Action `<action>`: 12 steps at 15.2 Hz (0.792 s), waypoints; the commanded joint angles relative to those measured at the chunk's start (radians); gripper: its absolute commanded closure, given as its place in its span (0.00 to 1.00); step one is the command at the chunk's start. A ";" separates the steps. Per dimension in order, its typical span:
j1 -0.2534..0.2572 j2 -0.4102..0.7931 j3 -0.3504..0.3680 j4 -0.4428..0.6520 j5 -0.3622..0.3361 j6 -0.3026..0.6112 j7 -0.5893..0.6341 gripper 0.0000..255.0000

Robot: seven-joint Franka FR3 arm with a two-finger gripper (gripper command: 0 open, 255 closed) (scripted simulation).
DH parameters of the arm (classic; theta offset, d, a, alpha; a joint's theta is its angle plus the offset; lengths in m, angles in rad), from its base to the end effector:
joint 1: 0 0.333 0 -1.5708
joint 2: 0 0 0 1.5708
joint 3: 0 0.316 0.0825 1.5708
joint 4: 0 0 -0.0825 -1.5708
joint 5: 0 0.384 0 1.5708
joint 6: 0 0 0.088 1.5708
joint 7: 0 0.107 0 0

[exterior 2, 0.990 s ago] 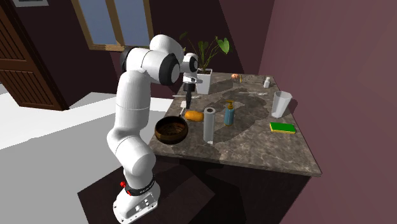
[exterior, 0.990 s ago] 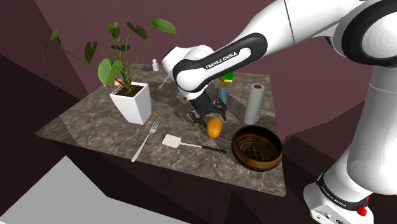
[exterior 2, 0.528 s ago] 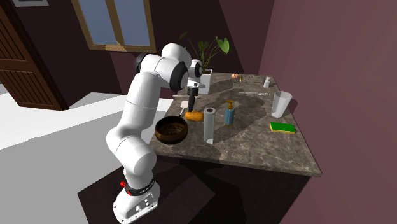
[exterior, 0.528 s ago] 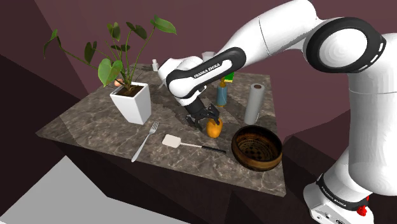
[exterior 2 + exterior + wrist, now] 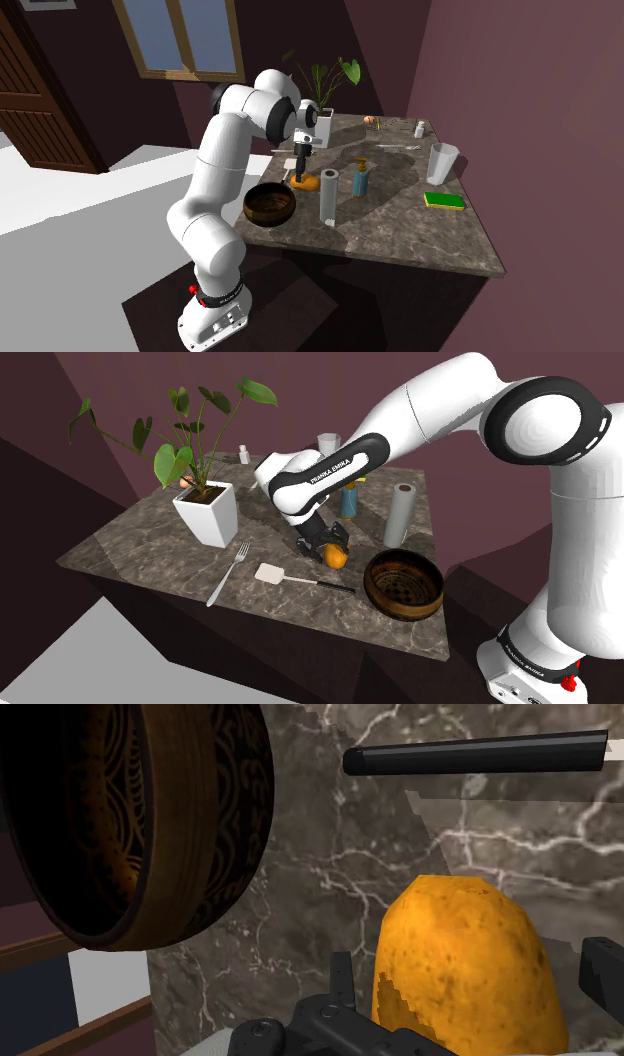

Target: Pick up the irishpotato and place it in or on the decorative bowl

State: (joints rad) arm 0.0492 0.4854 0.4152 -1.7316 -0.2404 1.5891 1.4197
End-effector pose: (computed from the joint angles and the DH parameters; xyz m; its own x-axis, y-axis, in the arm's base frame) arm 0.5443 0.2248 0.2897 0.6306 -0.7726 -0.0738 -0.6245 -0.5615 0.5429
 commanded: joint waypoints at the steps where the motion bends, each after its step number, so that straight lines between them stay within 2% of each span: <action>1: 0.000 0.000 0.000 -0.001 0.000 0.001 0.000 0.00; 3: 0.000 0.000 0.000 0.000 0.000 0.001 0.000 0.00; 4: 0.000 0.000 0.000 0.000 0.000 0.001 0.000 1.00; 12: 0.000 0.000 0.000 0.000 0.000 0.001 0.000 1.00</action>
State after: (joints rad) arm 0.0494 0.4849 0.4157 -1.7318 -0.2400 1.5881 1.4198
